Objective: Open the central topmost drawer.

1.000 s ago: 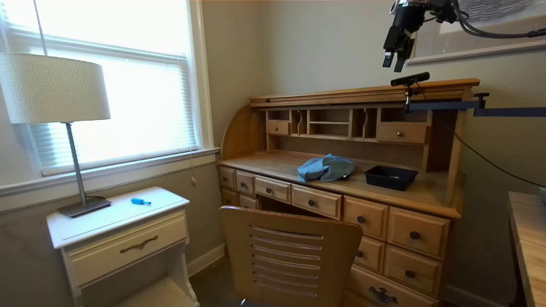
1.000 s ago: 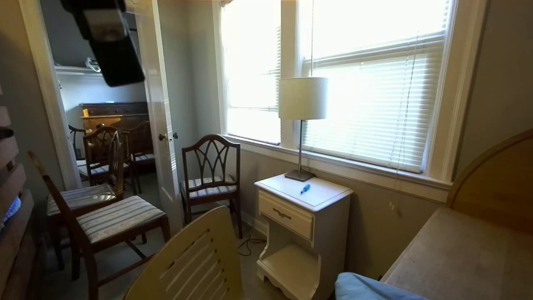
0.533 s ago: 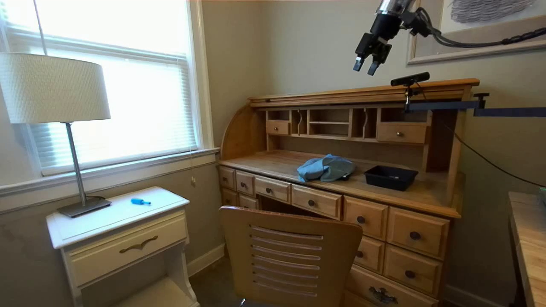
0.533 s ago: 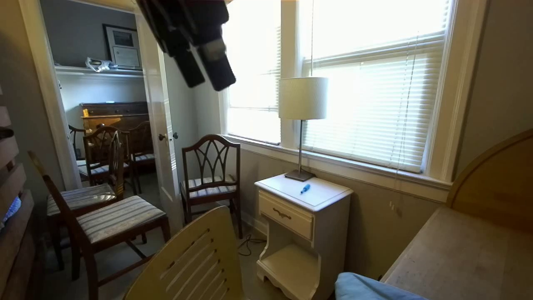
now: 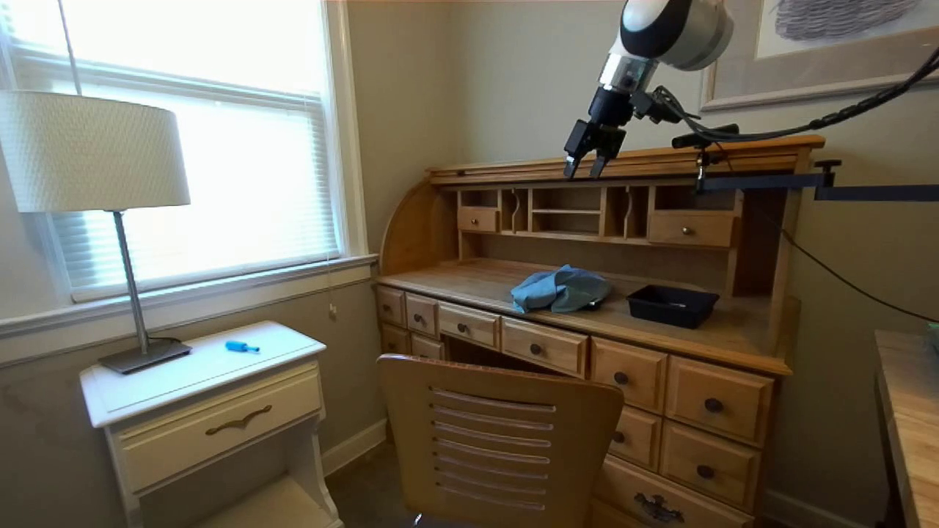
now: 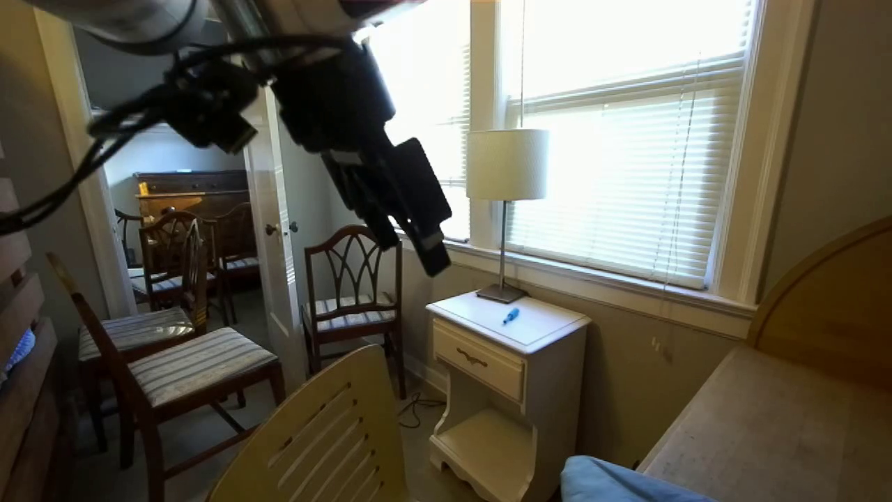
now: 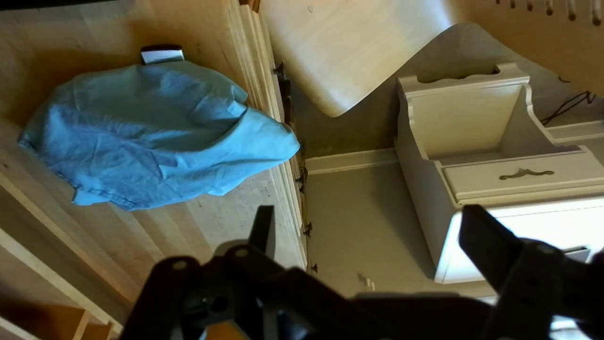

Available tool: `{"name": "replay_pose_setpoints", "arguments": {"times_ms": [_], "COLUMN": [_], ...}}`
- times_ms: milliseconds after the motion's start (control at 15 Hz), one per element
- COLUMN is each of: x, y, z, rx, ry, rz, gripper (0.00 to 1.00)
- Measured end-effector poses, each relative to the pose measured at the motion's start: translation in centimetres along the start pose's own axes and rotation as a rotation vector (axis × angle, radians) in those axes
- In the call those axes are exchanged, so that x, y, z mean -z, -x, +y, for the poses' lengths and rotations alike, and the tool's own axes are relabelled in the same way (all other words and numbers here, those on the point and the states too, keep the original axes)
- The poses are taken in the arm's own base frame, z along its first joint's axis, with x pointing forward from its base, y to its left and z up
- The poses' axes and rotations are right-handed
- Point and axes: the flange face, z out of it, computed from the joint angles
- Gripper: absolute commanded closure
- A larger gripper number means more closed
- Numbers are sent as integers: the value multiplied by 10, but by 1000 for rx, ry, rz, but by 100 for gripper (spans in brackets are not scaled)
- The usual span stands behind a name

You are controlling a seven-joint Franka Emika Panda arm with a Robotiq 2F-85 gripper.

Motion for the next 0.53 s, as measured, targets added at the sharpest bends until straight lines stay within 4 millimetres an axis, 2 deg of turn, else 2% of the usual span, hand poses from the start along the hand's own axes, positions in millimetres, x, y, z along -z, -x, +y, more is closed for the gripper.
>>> {"name": "replay_pose_setpoints", "arguments": {"times_ms": [333,533], "x": [-60,-67], "y": [-14,-20], "z": [-4,-4], "rx": [-4,-4], "ry": [13,16], "rz": [-23,-23], "gripper": [0,0]}}
